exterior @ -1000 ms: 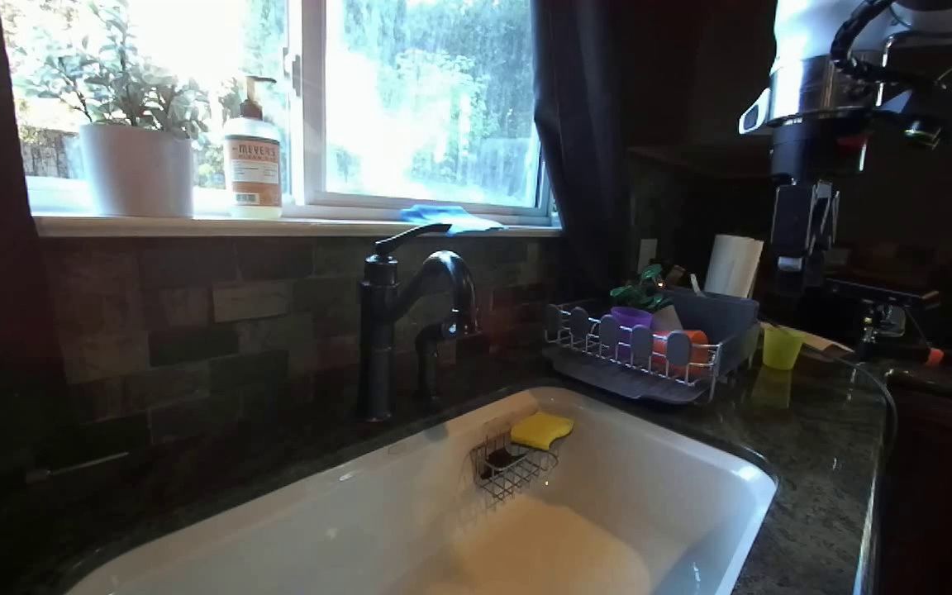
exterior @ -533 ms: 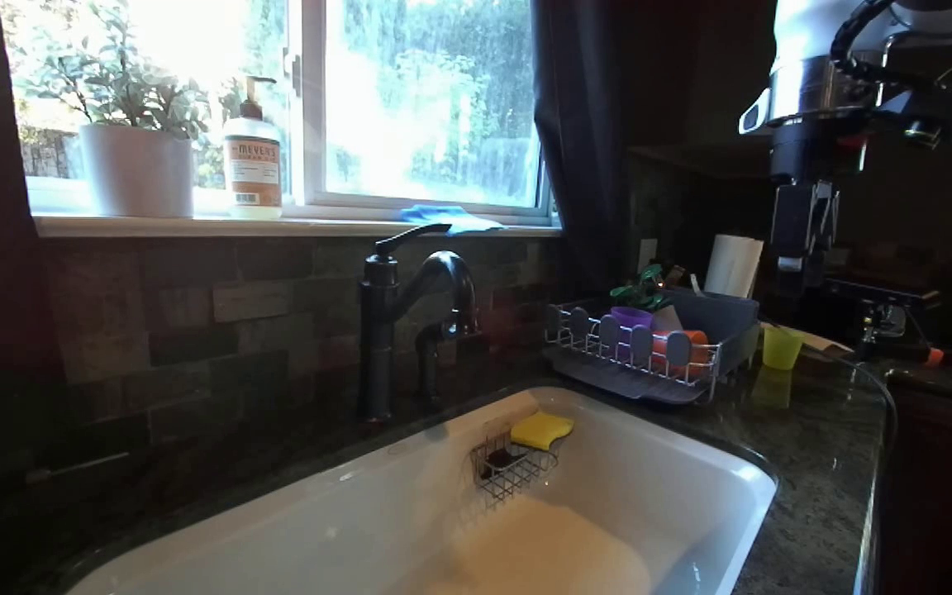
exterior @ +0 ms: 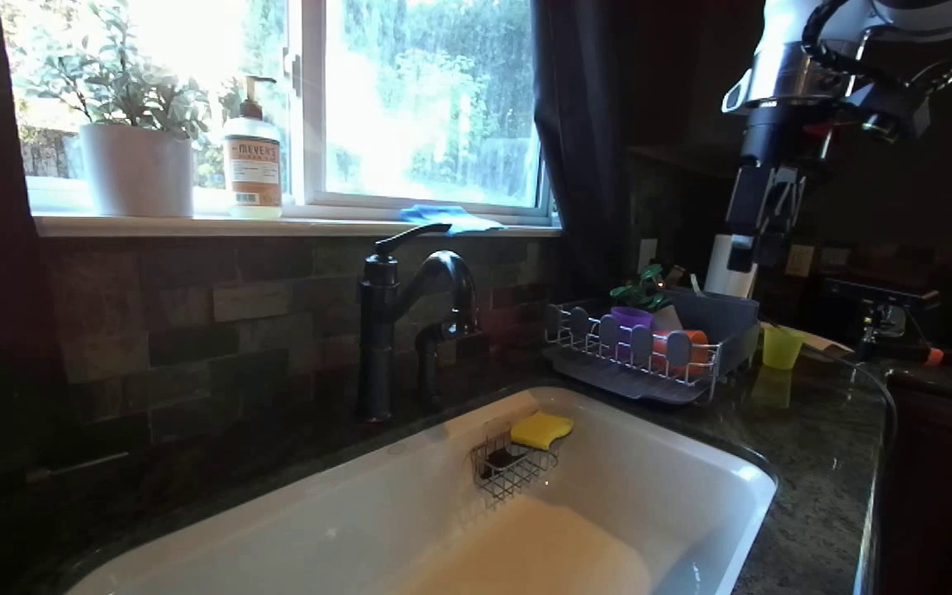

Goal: Put the pump bottle on the counter.

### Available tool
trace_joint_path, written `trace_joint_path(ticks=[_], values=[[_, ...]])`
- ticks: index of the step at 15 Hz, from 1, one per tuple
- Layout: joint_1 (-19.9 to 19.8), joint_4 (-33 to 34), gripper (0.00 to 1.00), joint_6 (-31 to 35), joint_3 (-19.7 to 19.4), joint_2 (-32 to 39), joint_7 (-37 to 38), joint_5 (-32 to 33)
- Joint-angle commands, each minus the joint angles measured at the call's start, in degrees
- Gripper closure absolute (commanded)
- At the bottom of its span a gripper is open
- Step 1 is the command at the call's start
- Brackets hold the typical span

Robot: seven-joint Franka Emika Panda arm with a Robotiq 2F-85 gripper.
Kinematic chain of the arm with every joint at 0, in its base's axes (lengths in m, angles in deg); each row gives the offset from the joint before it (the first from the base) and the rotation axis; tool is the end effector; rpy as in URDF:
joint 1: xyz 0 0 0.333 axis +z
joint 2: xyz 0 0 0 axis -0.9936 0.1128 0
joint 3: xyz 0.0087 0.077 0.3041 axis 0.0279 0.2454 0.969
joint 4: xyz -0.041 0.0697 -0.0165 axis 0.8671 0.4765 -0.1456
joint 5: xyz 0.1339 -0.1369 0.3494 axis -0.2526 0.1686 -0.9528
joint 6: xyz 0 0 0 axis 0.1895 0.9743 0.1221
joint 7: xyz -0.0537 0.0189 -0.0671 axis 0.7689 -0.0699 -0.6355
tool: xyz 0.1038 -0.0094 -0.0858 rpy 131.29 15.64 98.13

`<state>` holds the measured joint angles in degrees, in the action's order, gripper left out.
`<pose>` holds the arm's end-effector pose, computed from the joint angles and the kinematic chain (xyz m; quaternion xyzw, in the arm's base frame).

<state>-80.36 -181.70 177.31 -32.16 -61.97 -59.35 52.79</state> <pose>0.3160 0.0371 0.4430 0.9980 0.0432 0.0367 0.0270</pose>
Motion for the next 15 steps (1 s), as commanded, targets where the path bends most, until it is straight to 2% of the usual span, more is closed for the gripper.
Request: trace_joint_path(ticks=[1, 3, 6, 8, 11, 12, 15], values=[[-2.78, 6.36, 0.00, 8.08, 0.64, 8.60, 4.07, 0.99], [-4.09, 9.88, 0.00, 13.12, 1.31, 13.11, 7.16, 1.01], [-4.33, 16.72, 0.00, 17.43, 0.75, 20.22, 6.94, 0.99], [-4.43, 22.28, 0.00, 18.34, 1.16, 23.83, 8.03, 1.15], [-4.90, 30.32, 0.00, 17.45, 3.43, 28.22, 14.71, 2.27], [-3.79, 25.36, 0.00, 18.41, 1.17, 24.80, 10.25, 0.96], [-3.65, 26.88, 0.00, 18.37, 1.31, 25.98, 10.78, 1.03]])
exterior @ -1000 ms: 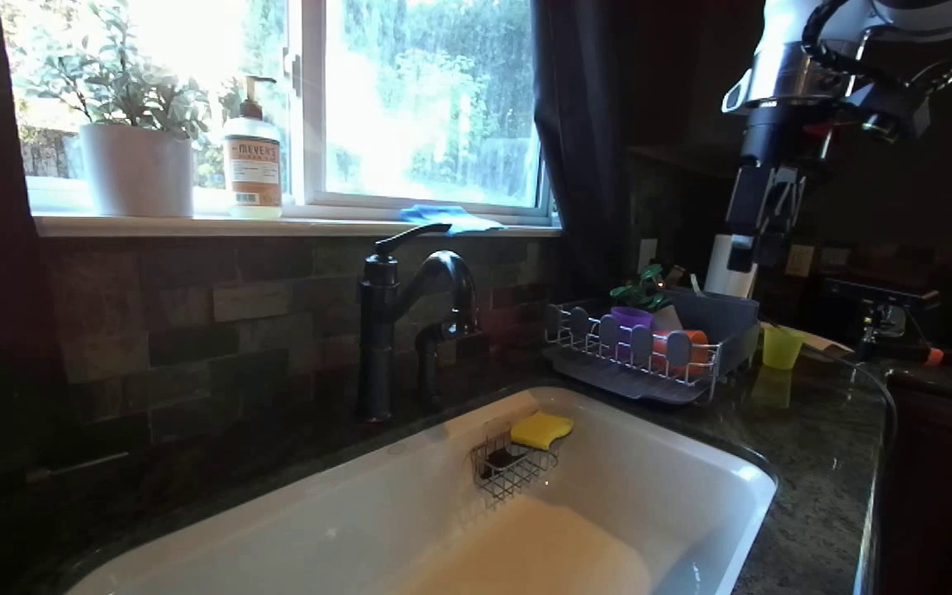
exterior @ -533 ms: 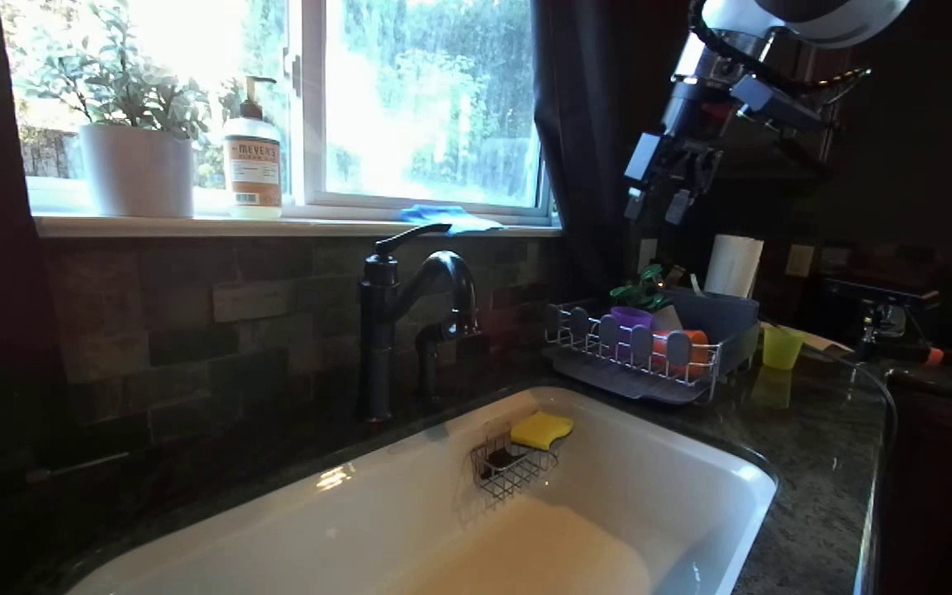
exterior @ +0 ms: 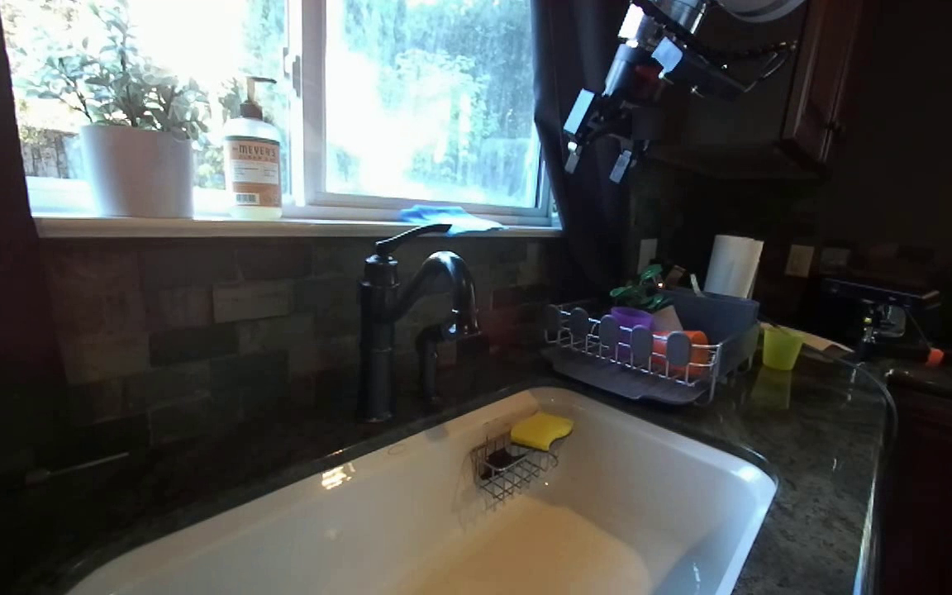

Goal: Put the pump bottle on the counter.

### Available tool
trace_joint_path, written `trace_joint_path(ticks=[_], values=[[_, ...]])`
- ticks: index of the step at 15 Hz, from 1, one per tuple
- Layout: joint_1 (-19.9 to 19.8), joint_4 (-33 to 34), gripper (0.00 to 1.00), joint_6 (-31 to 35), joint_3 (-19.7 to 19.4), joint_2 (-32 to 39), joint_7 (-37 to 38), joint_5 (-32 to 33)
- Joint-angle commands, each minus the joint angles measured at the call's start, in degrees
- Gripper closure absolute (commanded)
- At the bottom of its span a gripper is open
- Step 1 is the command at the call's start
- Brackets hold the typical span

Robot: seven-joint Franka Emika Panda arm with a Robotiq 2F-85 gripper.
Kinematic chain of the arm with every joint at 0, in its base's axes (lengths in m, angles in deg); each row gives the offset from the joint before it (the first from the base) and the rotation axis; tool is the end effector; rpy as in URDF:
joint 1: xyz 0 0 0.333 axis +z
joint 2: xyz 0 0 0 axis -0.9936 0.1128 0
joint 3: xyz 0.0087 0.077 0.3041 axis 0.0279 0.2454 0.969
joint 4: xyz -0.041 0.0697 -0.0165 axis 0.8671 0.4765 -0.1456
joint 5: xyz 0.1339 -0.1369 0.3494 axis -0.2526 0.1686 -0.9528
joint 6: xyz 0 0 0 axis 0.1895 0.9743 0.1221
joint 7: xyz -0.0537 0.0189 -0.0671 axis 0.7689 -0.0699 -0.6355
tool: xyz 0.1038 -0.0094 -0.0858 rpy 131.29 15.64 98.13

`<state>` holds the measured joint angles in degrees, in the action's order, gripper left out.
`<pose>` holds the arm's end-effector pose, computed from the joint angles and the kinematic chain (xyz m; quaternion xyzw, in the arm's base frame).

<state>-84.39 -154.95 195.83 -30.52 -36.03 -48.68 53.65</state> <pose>0.4908 0.0435 0.5374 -0.9775 0.0547 -0.2039 0.0009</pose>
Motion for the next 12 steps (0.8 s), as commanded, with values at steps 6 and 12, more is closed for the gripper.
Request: trace_joint_path(ticks=[6, 12], values=[[1.40, 1.32, 0.00, 5.33, -0.79, 2.67, -2.42, -0.89], [5.04, 11.16, 0.00, 15.93, -1.34, 12.65, -13.66, -2.65]])
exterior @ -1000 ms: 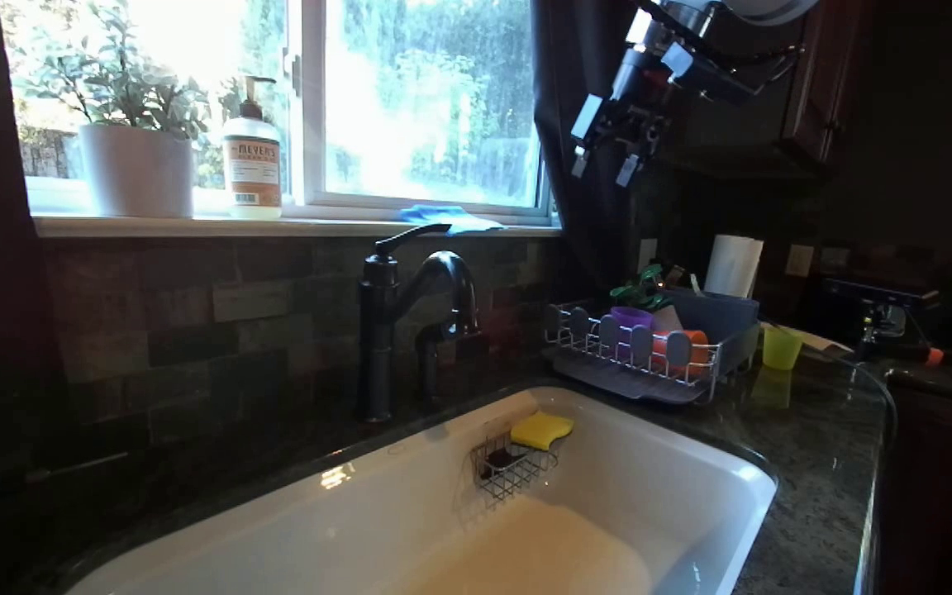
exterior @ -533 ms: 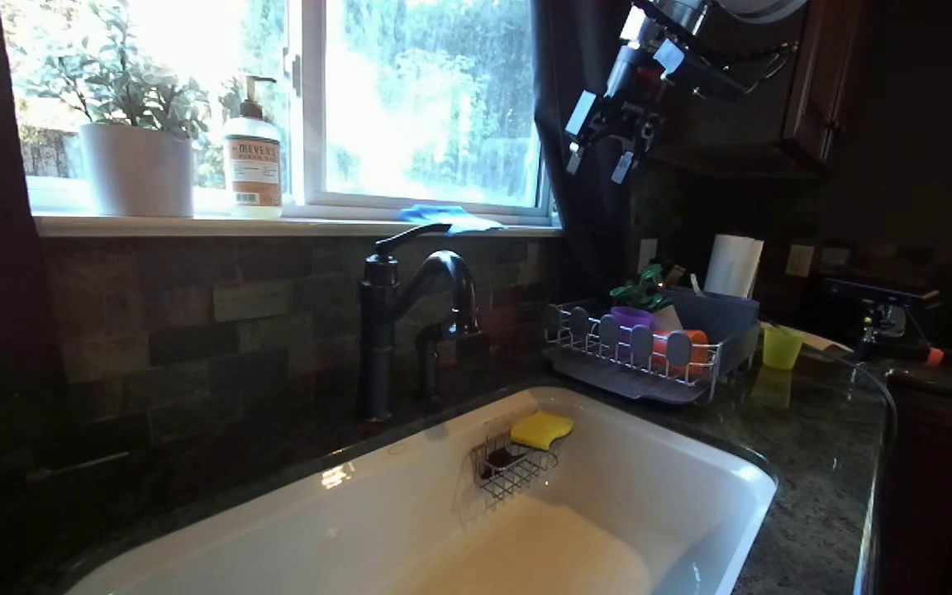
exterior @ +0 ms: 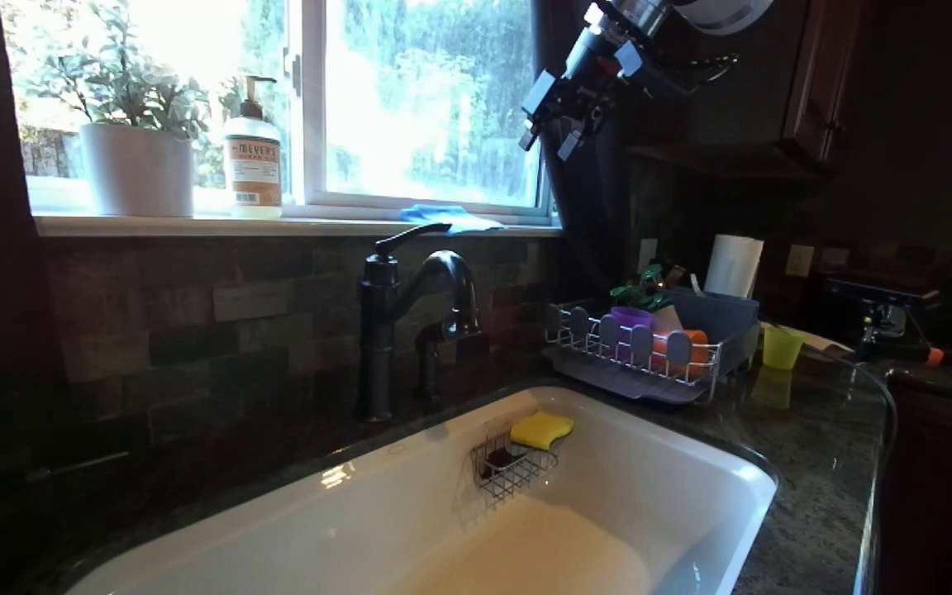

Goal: Put the pump bottle on the counter.

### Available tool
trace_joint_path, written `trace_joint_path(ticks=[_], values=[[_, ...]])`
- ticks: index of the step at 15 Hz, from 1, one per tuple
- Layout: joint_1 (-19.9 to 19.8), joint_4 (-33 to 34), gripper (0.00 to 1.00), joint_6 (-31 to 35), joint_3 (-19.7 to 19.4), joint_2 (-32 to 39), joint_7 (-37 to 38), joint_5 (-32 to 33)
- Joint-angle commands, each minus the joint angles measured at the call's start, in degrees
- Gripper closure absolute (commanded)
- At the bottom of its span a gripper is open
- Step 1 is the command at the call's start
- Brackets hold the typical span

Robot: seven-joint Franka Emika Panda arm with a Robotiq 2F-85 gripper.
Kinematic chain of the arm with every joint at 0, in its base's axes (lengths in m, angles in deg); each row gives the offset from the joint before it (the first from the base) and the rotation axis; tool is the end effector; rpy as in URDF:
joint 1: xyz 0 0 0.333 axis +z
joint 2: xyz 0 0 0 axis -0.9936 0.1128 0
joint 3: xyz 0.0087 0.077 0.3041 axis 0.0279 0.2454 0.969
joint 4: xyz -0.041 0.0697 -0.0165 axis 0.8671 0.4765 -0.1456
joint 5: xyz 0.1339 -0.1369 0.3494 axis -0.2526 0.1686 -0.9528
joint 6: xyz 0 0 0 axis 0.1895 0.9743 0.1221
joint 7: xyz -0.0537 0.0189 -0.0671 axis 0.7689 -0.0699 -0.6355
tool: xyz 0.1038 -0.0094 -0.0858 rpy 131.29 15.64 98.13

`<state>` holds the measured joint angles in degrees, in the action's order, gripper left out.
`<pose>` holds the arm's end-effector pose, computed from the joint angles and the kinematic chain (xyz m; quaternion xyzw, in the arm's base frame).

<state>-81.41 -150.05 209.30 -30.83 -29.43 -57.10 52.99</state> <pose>0.5392 0.0736 0.5576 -0.9525 -0.0389 -0.3019 0.0119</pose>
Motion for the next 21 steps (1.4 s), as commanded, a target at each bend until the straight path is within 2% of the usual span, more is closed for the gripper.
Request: trace_joint_path(ticks=[1, 6, 10, 14, 19, 21], values=[[2.45, 8.23, 0.00, 3.24, -0.96, 7.69, -6.40, -2.42], [4.66, 20.03, 0.00, 5.22, 0.04, 16.88, -16.86, -8.23], [5.40, 31.38, 0.00, 3.64, 3.40, 23.94, -27.36, -15.60], [5.88, 42.59, 0.00, 3.17, 7.74, 31.82, -29.38, -15.48], [7.55, 50.65, 0.00, 1.94, 11.97, 39.04, -31.24, -15.30], [6.05, 52.66, 0.00, -1.49, 14.75, 40.27, -36.36, -17.01]])
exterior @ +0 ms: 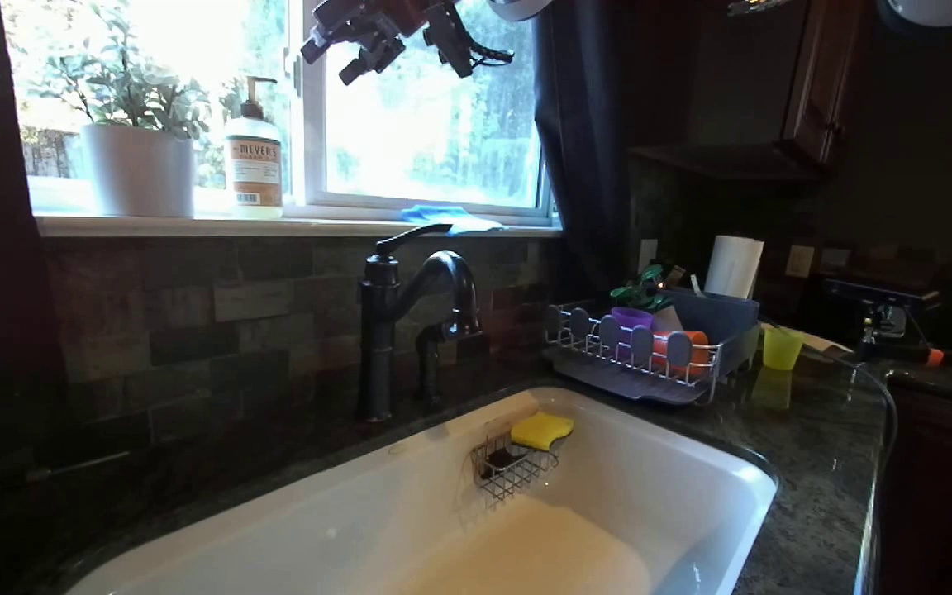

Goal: Put the pump bottle on the counter.

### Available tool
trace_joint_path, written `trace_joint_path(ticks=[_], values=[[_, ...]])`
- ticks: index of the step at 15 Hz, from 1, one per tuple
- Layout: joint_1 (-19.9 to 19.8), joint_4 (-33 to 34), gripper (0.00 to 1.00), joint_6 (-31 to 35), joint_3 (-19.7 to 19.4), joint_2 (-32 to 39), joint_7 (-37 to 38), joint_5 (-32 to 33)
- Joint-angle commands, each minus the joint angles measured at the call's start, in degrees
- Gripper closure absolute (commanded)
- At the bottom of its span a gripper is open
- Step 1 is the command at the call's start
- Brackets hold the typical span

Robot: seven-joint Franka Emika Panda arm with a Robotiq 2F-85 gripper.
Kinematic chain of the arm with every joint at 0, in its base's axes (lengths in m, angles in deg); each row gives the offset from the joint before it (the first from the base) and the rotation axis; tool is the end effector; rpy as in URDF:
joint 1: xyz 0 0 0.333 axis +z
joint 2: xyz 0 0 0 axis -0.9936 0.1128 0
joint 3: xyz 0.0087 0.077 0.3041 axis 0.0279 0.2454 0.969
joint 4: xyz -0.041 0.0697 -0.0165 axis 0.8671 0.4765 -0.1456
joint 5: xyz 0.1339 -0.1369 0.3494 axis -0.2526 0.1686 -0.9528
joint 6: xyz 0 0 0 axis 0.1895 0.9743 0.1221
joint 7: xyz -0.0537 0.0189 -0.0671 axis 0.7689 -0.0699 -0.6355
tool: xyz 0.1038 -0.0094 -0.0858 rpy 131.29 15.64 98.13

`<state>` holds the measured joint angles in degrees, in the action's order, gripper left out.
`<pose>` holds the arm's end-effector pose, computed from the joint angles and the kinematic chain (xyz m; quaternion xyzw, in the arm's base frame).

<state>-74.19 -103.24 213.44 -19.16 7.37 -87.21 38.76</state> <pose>0.6877 0.2894 0.6124 -0.8398 -0.3140 -0.4193 0.1430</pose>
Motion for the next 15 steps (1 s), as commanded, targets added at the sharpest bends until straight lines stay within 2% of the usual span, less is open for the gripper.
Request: trace_joint_path(ticks=[1, 4, 7, 11, 15], values=[[-0.07, 1.38, 0.00, -1.30, 1.00, 1.12, -1.65, -0.31], [-0.34, 4.02, 0.00, -3.39, 2.07, 2.61, -4.15, -1.17], [0.22, 5.38, 0.00, -3.70, 1.51, 3.96, -2.79, -0.27], [2.54, 12.57, 0.00, -5.41, -0.03, 9.75, 0.69, 2.85], [4.45, 19.65, 0.00, -9.42, 1.31, 15.64, -1.05, 5.70]])
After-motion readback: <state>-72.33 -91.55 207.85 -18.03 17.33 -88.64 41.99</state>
